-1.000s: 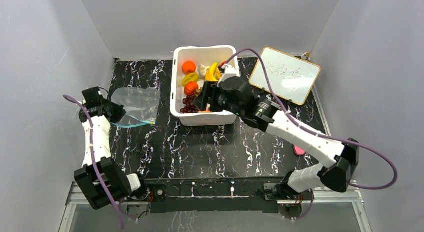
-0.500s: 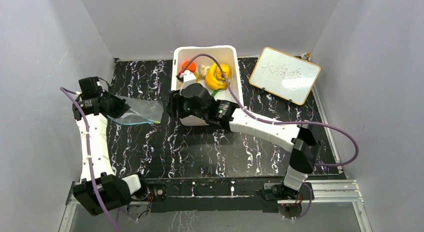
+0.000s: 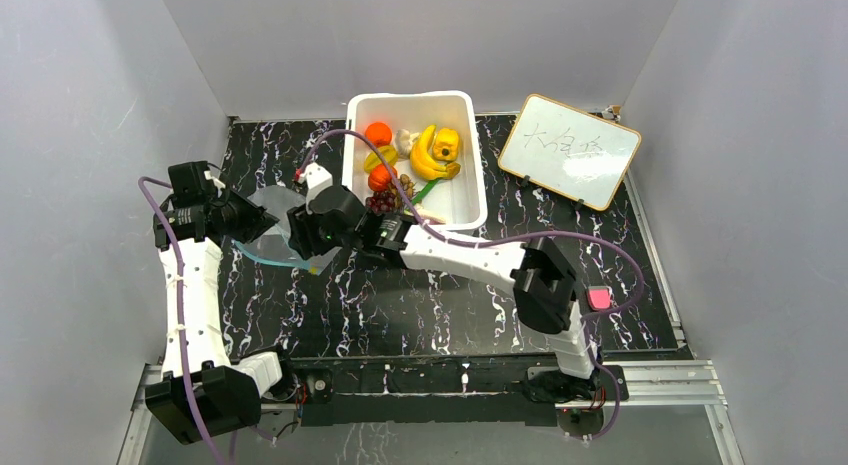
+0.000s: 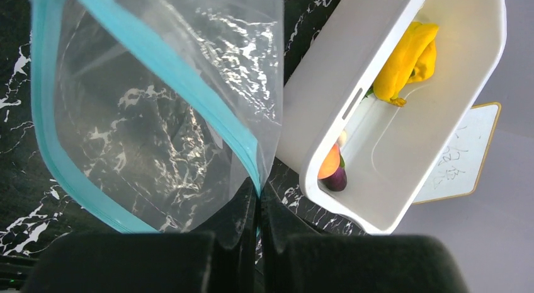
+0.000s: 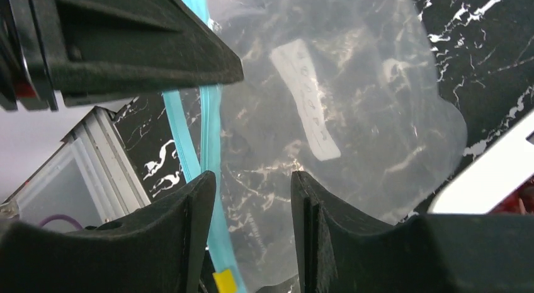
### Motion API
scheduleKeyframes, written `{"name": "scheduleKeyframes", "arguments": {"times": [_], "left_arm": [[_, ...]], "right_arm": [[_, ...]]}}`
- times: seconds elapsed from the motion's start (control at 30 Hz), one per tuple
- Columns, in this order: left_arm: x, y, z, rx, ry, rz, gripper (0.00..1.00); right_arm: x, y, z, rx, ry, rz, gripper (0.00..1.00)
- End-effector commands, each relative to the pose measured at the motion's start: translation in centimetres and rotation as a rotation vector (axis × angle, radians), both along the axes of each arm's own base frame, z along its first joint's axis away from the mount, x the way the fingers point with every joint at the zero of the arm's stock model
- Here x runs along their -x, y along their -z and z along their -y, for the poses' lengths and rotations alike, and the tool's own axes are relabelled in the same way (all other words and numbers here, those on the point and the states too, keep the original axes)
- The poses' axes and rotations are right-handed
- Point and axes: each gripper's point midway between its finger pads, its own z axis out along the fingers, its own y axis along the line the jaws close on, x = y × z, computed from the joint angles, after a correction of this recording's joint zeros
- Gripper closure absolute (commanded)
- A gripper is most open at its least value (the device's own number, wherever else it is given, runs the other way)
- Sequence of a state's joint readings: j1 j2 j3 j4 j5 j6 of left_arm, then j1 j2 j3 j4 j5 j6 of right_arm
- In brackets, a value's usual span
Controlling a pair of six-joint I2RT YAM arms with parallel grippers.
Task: Place the food in the zip-top bag and seal the zipper
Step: Pick up the zipper food storage bag from the bin.
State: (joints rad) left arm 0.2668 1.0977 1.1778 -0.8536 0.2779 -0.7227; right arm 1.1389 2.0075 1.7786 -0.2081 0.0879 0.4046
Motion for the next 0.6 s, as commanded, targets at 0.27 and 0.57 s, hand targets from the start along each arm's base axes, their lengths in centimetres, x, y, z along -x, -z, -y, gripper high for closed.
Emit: {"name": "scheduleKeyframes", "arguments": {"times": [0.27,0.57], "left_arm": [[0.4,-1.1,0.9,0.001,0.057,0.048,1.0],[0.3,-1.3,0.8,-0.017,0.057,0.044,1.0]], "right_arm": [[0.3,-5.8,-2.1,-0.118,-0.03,0.055,0.51],[-0.5,-3.4,-2.6,-0.036,-0.011,0.054,0.47]]}}
